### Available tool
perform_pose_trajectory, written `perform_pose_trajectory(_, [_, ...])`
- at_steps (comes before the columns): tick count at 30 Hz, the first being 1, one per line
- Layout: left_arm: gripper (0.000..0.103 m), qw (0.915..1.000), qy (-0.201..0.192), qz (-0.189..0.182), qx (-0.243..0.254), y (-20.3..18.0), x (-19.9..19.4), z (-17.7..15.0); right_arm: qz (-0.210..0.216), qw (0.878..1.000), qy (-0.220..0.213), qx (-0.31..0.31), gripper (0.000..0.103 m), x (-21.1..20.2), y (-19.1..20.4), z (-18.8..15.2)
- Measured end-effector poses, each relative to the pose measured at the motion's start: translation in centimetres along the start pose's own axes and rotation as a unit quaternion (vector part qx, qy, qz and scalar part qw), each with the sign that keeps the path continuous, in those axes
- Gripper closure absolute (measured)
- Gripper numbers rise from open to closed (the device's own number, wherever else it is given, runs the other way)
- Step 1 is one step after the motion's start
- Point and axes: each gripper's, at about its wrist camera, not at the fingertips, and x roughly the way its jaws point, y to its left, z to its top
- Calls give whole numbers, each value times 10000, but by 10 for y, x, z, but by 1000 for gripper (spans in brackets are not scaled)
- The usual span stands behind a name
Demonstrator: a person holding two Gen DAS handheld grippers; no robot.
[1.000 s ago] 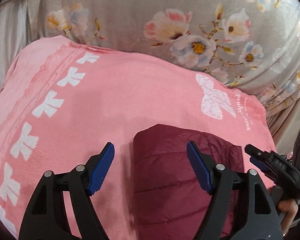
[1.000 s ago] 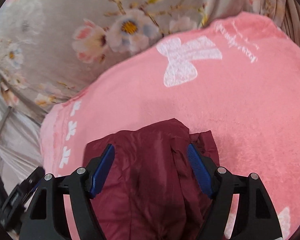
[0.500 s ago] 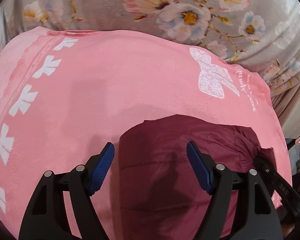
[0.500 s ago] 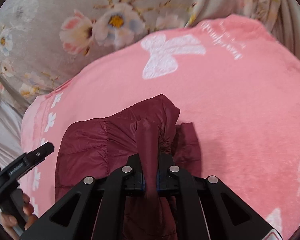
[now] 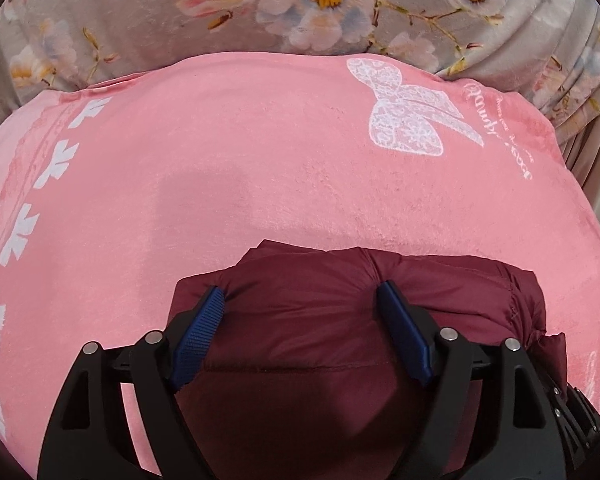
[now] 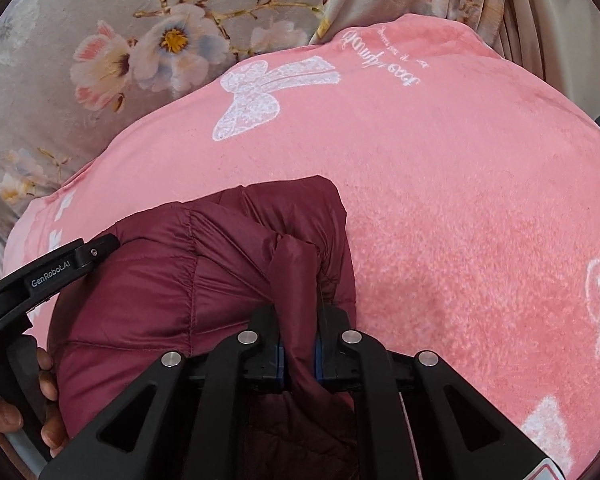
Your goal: Fold large clothes
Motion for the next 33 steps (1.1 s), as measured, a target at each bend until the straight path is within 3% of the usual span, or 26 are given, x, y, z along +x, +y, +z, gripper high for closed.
perform_pose_trajectory(9, [15, 9996, -219, 168, 93, -5, 15, -10, 12, 9997, -234, 26, 92, 10, -4, -11])
perform_pose_trajectory(25, [12, 9973, -507, 469, 257, -11, 21, -20, 222, 9991, -320, 166, 90, 11, -10, -14])
perform_pose_trajectory(29, [11, 9976, -417, 459, 302, -9, 19, -19, 506, 9981, -102, 334, 87, 6, -22, -7])
perform_pose_trajectory(31, [11, 9976, -343, 427, 432, -5, 7, -20, 397, 9987, -64, 317, 77, -9, -25, -2])
perform_pose_trajectory(33, [11, 9981, -319, 354, 398, 4, -15, -24, 158, 9992, -329, 168, 75, -38, -24, 3])
